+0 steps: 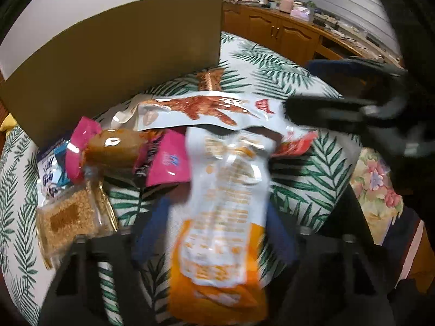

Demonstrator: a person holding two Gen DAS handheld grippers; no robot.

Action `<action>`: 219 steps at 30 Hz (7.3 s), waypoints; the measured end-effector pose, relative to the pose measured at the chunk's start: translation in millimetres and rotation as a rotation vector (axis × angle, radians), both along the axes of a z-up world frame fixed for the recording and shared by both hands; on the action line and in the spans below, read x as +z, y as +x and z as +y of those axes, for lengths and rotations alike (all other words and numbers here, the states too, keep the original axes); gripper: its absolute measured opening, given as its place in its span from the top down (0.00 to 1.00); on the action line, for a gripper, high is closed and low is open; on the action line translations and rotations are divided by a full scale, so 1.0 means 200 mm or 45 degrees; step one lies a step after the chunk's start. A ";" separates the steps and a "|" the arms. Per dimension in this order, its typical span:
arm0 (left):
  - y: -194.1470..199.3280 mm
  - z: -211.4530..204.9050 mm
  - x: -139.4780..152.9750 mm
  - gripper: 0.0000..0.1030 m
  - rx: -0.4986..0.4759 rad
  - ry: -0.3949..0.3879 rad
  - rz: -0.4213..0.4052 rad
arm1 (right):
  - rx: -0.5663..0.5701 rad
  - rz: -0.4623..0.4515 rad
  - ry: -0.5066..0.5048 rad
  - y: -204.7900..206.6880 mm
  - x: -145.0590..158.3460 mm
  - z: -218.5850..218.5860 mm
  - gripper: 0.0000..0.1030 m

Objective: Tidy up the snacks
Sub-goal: 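Lower the left tool onto the orange-and-white pouch while the right tool lowers onto the chicken-feet packet, then close the left tool on the orange pouch while the right tool grips the chicken-feet packet, then carry the orange pouch with the left tool into the box while the right tool carries the chicken-feet packet, then open both tools to drop the packets into the box and withdraw, then grasp the clear sesame-bar pack with the left tool while the right tool grasps the white duck-gizzard pouch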

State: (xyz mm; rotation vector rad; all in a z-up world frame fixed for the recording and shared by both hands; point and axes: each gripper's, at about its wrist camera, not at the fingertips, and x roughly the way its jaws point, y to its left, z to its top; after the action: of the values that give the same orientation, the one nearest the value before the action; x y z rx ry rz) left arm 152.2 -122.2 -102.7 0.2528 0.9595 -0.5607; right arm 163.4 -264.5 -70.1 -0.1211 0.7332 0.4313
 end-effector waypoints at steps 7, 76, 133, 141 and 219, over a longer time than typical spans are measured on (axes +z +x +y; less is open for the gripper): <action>0.02 0.10 0.02 0.54 -0.019 -0.094 0.038 | 0.132 0.135 0.007 0.20 -0.07 0.11 0.12; -0.01 0.62 0.43 0.63 0.170 -0.345 -0.224 | 0.302 0.064 -0.063 0.34 0.26 0.23 0.61; 1.21 0.66 0.67 0.65 0.317 -0.233 -0.329 | 0.150 0.022 -0.120 1.16 0.31 0.53 0.56; 1.11 0.71 0.70 0.53 0.334 -0.256 -0.347 | 0.122 0.001 -0.056 1.08 0.37 0.47 0.49; 0.12 0.79 0.21 0.33 0.050 -0.029 -0.214 | -0.261 0.074 -0.048 0.03 -0.24 0.08 0.36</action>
State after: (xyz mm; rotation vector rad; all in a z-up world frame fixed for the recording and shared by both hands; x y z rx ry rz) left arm 175.7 35.0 -61.0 0.2564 0.7930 -0.5061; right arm 169.0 -248.0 -119.0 -0.0681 0.8027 0.2267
